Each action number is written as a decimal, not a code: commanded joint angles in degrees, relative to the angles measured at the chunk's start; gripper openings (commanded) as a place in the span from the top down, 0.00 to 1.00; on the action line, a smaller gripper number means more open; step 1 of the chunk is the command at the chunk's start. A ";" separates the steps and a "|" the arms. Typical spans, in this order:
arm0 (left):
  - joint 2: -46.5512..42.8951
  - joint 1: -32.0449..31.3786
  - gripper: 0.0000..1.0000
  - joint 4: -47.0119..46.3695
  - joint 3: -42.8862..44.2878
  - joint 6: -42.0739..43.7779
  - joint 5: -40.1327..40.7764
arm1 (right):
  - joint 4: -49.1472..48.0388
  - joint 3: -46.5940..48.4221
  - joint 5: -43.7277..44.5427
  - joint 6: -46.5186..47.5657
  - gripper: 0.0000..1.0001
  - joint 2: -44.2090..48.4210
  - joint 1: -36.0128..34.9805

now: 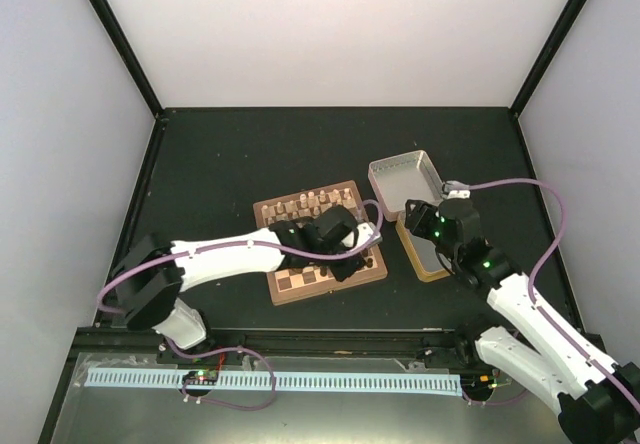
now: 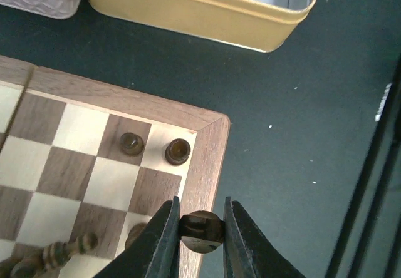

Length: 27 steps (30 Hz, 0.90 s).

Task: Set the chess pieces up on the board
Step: Place the chess piece on the chessboard.

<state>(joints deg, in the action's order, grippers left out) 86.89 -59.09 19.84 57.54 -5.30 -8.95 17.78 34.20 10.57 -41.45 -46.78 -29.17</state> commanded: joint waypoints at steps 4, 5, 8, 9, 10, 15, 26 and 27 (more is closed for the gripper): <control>7.95 -2.08 0.86 -1.46 5.66 3.91 5.23 | -0.01 -1.14 -0.62 -2.32 0.40 1.12 2.15; 8.59 -2.08 0.86 -1.49 5.92 4.16 5.49 | -0.10 -1.15 -0.90 -2.32 0.40 0.97 2.32; 9.74 -2.08 0.86 -0.89 6.67 4.95 6.68 | -0.41 -1.31 -1.48 -2.27 0.40 0.82 2.62; 9.97 -2.08 0.86 -0.57 6.85 5.21 7.36 | -0.48 -1.32 -1.60 -2.22 0.40 0.82 2.70; 10.15 -2.08 0.86 -0.40 6.96 5.40 7.80 | -0.55 -1.32 -1.61 -2.17 0.40 0.82 2.79; 11.35 -2.08 0.86 0.37 7.06 7.15 8.80 | -0.76 -1.41 -1.94 -1.96 0.40 0.82 3.06; 13.15 -2.06 0.85 -0.45 6.63 7.88 8.65 | -1.24 -2.03 -2.94 -2.01 0.40 0.73 3.23; 13.25 -2.08 0.84 -0.57 6.62 7.90 8.80 | -1.30 -2.03 -3.06 -2.00 0.40 0.73 3.24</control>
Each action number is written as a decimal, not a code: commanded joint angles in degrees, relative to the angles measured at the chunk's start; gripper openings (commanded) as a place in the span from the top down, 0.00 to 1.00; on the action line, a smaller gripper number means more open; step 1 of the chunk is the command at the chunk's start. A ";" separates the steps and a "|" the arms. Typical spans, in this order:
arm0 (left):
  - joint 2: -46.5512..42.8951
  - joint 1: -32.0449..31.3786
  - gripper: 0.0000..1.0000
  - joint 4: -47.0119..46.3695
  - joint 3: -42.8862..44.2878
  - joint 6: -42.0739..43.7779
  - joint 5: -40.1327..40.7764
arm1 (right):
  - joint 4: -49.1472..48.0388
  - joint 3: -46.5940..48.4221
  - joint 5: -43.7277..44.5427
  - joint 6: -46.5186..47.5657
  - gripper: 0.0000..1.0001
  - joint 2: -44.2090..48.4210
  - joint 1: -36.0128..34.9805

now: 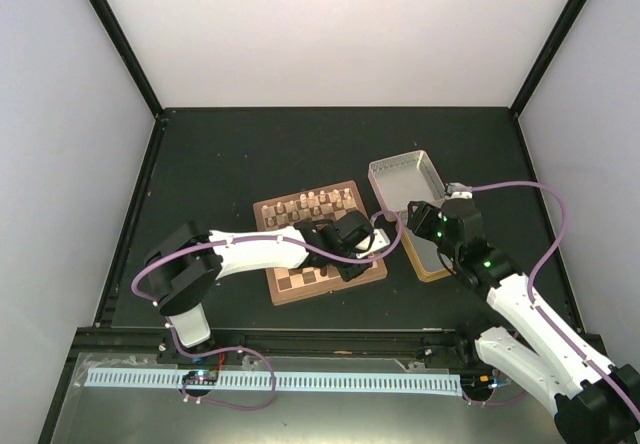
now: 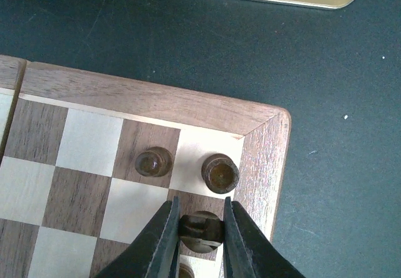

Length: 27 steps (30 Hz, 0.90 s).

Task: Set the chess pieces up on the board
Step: Place the chess piece on the chessboard.

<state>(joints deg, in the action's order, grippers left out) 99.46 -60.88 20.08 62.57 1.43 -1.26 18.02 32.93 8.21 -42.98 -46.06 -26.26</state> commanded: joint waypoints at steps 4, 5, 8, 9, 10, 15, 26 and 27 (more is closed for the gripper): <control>1.12 -0.29 0.82 -0.60 1.51 1.66 2.38 | -1.62 -0.76 -0.78 -0.21 0.40 0.01 0.33; 1.23 -0.25 0.82 -0.54 1.51 1.87 2.57 | -1.71 -0.83 -0.91 -0.18 0.39 0.06 0.33; 1.51 -0.29 0.80 -0.81 1.13 2.25 2.57 | -2.03 -1.10 -1.06 -0.01 0.39 0.18 0.32; 1.55 -0.29 0.80 -0.91 1.08 2.35 2.51 | -2.10 -1.11 -1.15 0.00 0.40 0.18 0.33; 1.57 -0.29 0.79 -0.92 1.00 2.35 2.51 | -2.09 -1.11 -1.11 0.00 0.39 0.12 0.33; 1.57 -0.29 0.75 -1.15 0.98 1.85 1.82 | -2.20 -1.11 -1.49 0.09 0.39 0.18 0.33; -0.59 -0.20 0.71 -0.21 1.01 1.01 2.82 | -1.94 -0.62 -2.41 0.24 0.39 0.77 0.35; -1.09 -0.20 0.70 -0.03 1.06 0.81 3.02 | -1.81 -0.52 -2.59 0.33 0.39 0.80 0.33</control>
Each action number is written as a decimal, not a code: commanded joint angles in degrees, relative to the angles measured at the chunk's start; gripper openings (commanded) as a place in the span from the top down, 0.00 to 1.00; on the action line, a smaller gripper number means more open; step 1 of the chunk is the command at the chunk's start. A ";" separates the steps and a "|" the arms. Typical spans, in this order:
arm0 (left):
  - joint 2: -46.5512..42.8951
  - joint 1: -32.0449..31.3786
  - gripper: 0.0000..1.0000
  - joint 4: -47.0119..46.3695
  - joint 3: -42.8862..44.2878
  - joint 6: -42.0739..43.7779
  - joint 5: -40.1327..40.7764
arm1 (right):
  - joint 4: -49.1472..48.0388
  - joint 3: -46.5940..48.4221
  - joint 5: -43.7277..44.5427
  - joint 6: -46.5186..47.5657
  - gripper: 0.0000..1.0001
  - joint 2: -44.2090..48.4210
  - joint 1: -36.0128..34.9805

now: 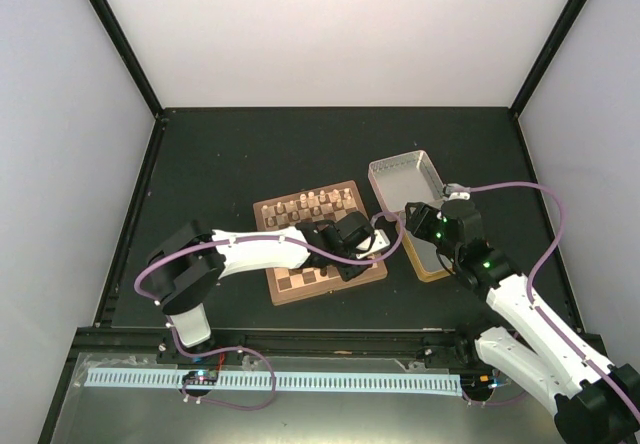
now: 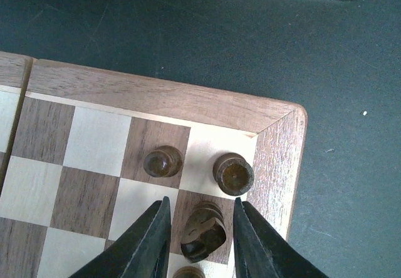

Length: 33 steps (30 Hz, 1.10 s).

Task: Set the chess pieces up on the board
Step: Place the chess piece on the chessboard, then pick up the chess piece from the chessboard.

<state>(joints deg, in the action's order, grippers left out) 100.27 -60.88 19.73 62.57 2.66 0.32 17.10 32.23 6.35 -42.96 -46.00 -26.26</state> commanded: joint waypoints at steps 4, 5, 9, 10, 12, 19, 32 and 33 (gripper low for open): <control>-4.55 0.24 0.57 1.05 1.32 -2.81 3.22 | -0.44 0.73 -2.15 0.97 0.39 0.59 0.29; -5.50 0.46 0.55 1.18 1.29 -3.56 3.15 | -0.34 0.94 -2.84 1.23 0.39 0.30 0.33; -10.17 1.49 0.46 0.57 0.34 -6.26 2.60 | 0.30 2.14 -5.15 1.85 0.39 -0.93 0.37; -12.06 1.81 0.44 0.15 -0.07 -6.91 2.48 | 0.30 2.40 -5.80 2.09 0.39 -1.32 0.34; -15.26 2.68 0.43 -0.63 -1.39 -8.63 2.51 | 0.10 2.93 -7.62 3.01 0.39 -2.47 0.33; -30.60 9.48 0.40 -0.27 -8.35 -18.68 7.71 | 1.42 7.55 -15.38 8.47 0.39 -10.73 0.05; -65.92 18.73 0.25 6.27 -22.80 -25.24 14.71 | 11.82 29.32 -8.34 15.77 0.41 -38.95 -15.19; -67.80 18.82 0.24 6.92 -23.12 -25.25 14.90 | 13.24 31.36 -7.26 15.94 0.42 -42.43 -16.95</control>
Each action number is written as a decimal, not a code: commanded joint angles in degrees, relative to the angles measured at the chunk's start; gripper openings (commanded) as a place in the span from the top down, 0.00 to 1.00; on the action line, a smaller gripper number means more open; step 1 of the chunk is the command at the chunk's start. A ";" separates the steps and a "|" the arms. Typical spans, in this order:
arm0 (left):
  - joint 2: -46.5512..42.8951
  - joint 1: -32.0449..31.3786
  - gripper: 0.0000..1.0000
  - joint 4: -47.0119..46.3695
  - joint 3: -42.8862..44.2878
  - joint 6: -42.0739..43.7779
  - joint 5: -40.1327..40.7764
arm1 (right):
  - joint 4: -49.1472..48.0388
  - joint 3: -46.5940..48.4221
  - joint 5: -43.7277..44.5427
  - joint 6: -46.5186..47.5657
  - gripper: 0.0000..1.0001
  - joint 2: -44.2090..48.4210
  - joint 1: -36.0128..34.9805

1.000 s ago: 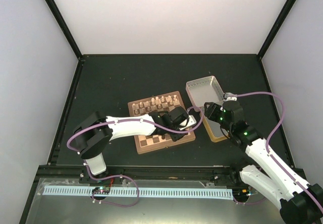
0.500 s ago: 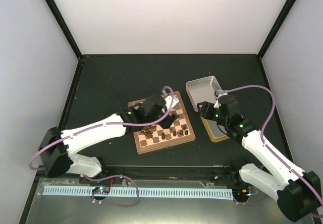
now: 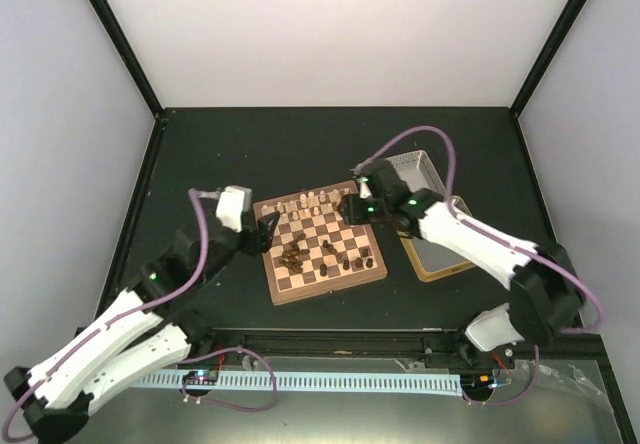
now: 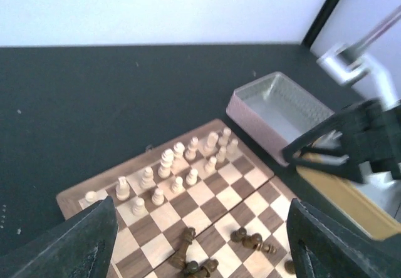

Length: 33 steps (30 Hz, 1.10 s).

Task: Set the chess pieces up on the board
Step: Pick up the chess piece from the chessboard.

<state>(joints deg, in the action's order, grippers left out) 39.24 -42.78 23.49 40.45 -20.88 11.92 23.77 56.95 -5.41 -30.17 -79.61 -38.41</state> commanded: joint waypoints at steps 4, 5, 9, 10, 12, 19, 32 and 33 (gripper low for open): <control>-11.64 1.00 0.21 6.71 -1.02 -1.45 3.70 | 9.58 11.46 5.20 3.85 0.46 -15.59 -8.39; -12.27 1.03 0.21 8.04 -0.58 -1.33 4.04 | 10.15 12.33 5.12 4.27 0.47 -16.96 -9.09; -13.81 1.01 0.20 13.42 1.88 -1.04 5.31 | 13.43 16.37 4.66 5.87 0.58 -22.24 -10.43; -14.10 1.03 0.20 14.59 2.33 -0.94 5.38 | 14.14 17.31 4.88 6.10 0.61 -23.40 -10.59; -14.97 1.05 0.20 16.37 2.42 -0.74 5.62 | 15.20 18.87 5.29 6.61 0.65 -25.08 -10.68; -18.13 1.03 0.20 18.36 -0.23 -1.47 6.09 | 17.47 22.15 3.79 8.43 0.68 -28.66 -10.82; -19.22 1.03 0.20 18.15 -1.40 -1.93 6.03 | 18.18 22.81 2.29 8.61 0.78 -30.54 -11.90; -19.21 1.01 0.20 18.06 -1.43 -1.96 6.01 | 18.04 22.89 2.37 8.56 0.82 -30.67 -11.90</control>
<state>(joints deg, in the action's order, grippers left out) 20.18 -42.06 40.80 39.05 -22.17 16.97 41.28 78.11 -2.61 -22.15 -109.58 -49.84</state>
